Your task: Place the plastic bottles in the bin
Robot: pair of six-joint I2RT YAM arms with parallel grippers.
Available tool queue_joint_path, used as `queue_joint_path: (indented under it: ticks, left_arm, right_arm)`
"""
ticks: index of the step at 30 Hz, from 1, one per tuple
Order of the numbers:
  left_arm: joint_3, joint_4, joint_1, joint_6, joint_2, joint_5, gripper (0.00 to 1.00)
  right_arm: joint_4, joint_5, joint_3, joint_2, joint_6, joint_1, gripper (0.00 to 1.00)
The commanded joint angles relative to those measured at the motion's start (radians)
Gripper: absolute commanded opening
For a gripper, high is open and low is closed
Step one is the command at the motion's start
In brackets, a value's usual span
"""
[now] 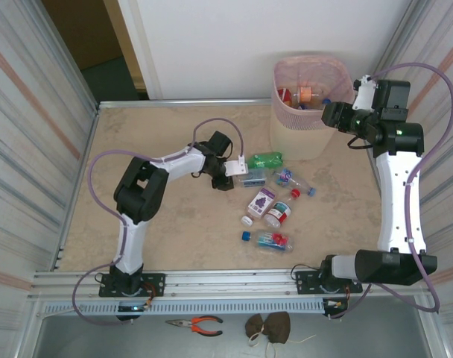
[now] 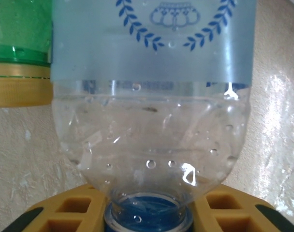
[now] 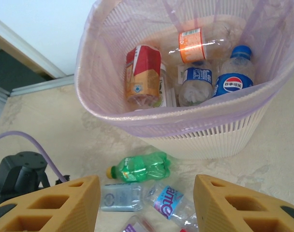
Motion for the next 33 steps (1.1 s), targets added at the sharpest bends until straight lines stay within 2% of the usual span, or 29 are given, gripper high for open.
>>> queue_joint_path:
  ticks: [1,9,19,26,33]
  left_arm:
    - [-0.036,-0.005,-0.005,0.004,-0.070,-0.009,0.30]
    - [-0.134,0.014,-0.002,-0.044,-0.194,-0.024,0.27]
    - [-0.209,0.094,0.018,-0.226,-0.393,0.089,0.26]
    - [-0.223,0.193,0.020,-0.396,-0.496,0.229,0.27]
    - [-0.245,0.376,0.020,-0.621,-0.587,0.333,0.28]
  right_arm:
    - [0.024,-0.023,-0.010,-0.036,0.027,-0.006,0.52]
    - [0.052,-0.060,-0.040,-0.064,0.066,-0.004,0.52]
    - [0.209,-0.140,-0.173,-0.140,0.191,0.043,0.55]
    - [0.413,-0.168,-0.309,-0.214,0.310,0.129,0.57]
    - [0.610,-0.105,-0.411,-0.258,0.411,0.276,0.63]
